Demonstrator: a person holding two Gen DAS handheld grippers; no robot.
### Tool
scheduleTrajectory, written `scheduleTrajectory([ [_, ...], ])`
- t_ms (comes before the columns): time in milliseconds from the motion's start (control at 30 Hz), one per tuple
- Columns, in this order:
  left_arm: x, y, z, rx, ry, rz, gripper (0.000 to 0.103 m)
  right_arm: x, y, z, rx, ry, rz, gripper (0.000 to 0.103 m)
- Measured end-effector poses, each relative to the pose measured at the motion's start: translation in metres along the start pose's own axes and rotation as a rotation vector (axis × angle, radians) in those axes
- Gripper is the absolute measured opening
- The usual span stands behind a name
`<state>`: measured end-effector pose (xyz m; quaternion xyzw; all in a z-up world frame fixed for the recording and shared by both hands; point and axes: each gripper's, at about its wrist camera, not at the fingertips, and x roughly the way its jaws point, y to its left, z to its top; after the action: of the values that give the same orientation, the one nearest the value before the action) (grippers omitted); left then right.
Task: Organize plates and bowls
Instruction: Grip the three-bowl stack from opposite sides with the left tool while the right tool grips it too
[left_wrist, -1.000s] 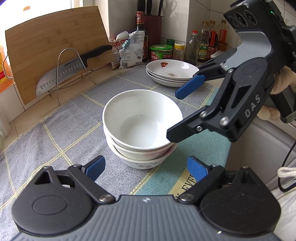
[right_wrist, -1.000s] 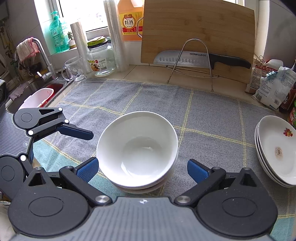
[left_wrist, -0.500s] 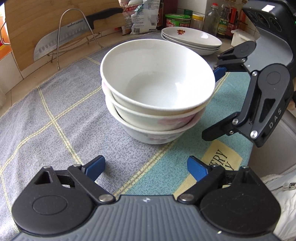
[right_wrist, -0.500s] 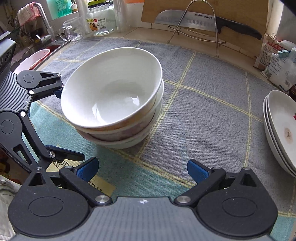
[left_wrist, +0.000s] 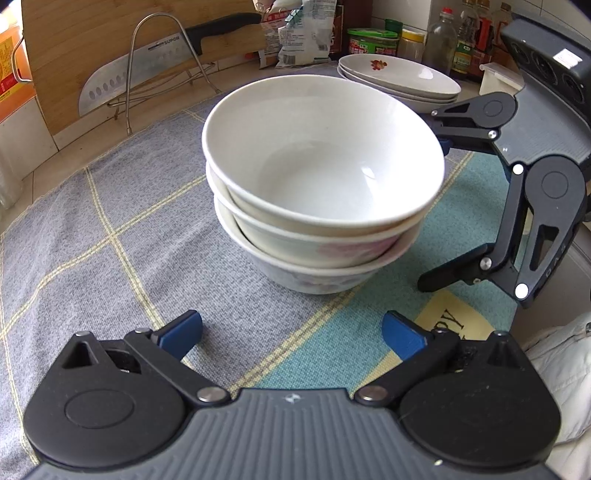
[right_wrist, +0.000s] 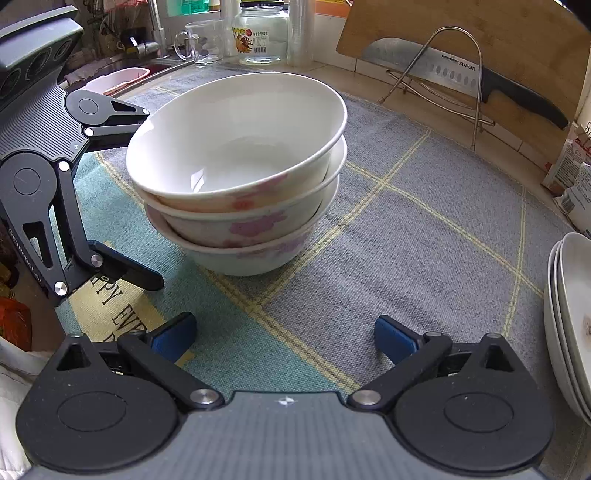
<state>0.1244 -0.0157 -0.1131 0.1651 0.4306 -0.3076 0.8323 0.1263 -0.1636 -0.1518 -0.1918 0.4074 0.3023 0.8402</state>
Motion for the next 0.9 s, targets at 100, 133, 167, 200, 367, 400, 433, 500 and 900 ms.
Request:
scheduleTrajectory([
  [100, 0.000, 0.000, -0.001, 0.006, -0.009, -0.003, 0.103, 0.002, -0.001, 0.001, -0.005, -0.008, -0.001, 0.103],
  [133, 0.000, 0.001, -0.002, 0.013, -0.014, -0.008, 0.103, 0.003, -0.001, 0.001, -0.005, -0.008, -0.001, 0.103],
  [167, 0.000, 0.002, -0.002, 0.023, -0.019, -0.017, 0.103, 0.003, -0.001, 0.001, -0.006, -0.009, 0.000, 0.103],
  [200, 0.000, 0.003, -0.002, 0.034, -0.023, -0.025, 0.103, 0.002, -0.001, 0.000, -0.009, -0.012, 0.001, 0.103],
  [367, -0.001, 0.010, -0.001, 0.133, -0.068, -0.079, 0.102, 0.004, -0.001, 0.008, -0.026, 0.027, 0.010, 0.103],
  [400, -0.002, 0.013, 0.000, 0.154, -0.083, -0.089, 0.102, 0.005, -0.001, 0.012, -0.032, 0.035, 0.014, 0.103],
  [433, -0.002, 0.016, 0.001, 0.169, -0.091, -0.099, 0.101, 0.006, 0.000, 0.015, -0.041, 0.037, 0.013, 0.103],
  [500, -0.003, 0.023, 0.003, 0.196, -0.107, -0.126, 0.100, 0.006, 0.003, 0.019, -0.070, 0.032, 0.010, 0.103],
  [900, -0.002, 0.025, 0.016, 0.350, -0.152, -0.248, 0.090, 0.010, 0.009, 0.051, -0.185, 0.001, 0.062, 0.101],
])
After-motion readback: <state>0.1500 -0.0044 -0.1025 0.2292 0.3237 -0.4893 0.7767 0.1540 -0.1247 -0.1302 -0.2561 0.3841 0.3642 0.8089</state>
